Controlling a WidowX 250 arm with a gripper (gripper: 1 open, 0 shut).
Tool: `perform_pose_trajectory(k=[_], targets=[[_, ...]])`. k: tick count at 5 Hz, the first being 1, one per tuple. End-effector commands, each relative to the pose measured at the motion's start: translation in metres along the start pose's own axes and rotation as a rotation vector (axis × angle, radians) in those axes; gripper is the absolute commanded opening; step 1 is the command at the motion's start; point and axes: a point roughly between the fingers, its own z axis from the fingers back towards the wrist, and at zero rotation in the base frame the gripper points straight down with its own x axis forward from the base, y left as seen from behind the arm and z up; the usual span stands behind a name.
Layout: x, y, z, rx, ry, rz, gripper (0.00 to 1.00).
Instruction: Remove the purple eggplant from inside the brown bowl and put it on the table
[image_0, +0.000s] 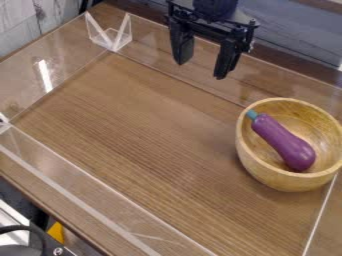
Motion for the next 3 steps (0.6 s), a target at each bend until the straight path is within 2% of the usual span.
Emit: perform_pose_trajectory(k=[1,3], targets=[[-0.002,-0.004,-0.004,-0.004,0.013,0.017,1.0],[-0.007,-0.051,-0.006,-0.063,0.012,0.136,1.0]])
